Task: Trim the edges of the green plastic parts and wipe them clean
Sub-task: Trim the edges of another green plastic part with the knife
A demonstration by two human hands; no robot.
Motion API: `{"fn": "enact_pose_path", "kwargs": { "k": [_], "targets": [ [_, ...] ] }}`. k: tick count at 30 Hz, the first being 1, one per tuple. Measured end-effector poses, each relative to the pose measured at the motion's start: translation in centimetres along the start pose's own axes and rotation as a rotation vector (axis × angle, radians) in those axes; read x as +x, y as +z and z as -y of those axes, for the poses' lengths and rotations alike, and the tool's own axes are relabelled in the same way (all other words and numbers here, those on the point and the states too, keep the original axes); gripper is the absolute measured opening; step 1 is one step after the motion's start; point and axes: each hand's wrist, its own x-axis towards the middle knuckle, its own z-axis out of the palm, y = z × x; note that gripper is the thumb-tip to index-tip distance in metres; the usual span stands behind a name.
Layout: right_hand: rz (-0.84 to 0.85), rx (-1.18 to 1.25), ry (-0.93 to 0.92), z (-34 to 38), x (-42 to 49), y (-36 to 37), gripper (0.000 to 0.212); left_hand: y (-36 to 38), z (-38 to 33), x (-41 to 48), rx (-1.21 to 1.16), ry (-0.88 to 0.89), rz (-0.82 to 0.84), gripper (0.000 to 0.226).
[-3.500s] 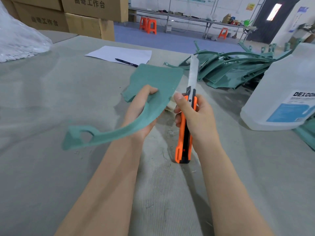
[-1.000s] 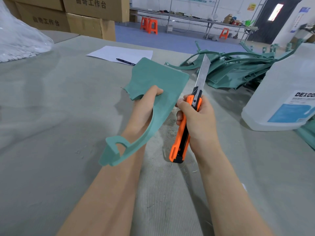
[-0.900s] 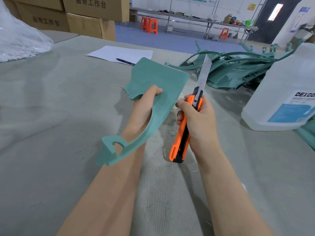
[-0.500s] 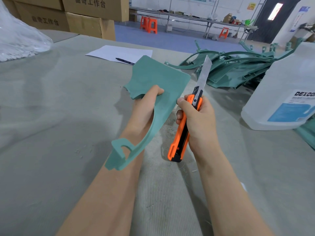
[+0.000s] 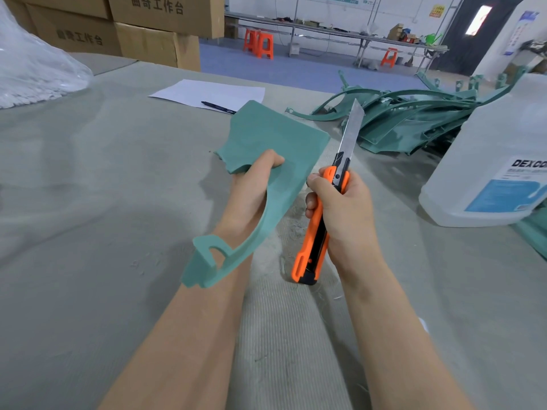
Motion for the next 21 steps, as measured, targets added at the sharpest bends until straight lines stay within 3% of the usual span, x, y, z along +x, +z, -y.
{"fn": "enact_pose_path", "kwargs": {
  "k": [5, 17, 21],
  "targets": [
    [0.014, 0.004, -0.012, 0.0, -0.1, 0.1, 0.016, -1.0, 0.3, 1.4, 0.107, -0.06, -0.114, 0.017],
    [0.015, 0.038, 0.022, -0.1, -0.2, 0.2, 0.017, -0.8, 0.1, 0.9, 0.126, -0.084, -0.097, 0.01],
    [-0.019, 0.003, -0.01, -0.2, -0.1, 0.1, 0.018, 0.0, -0.4, -0.1, 0.029, -0.066, -0.039, 0.006]
  ]
}}
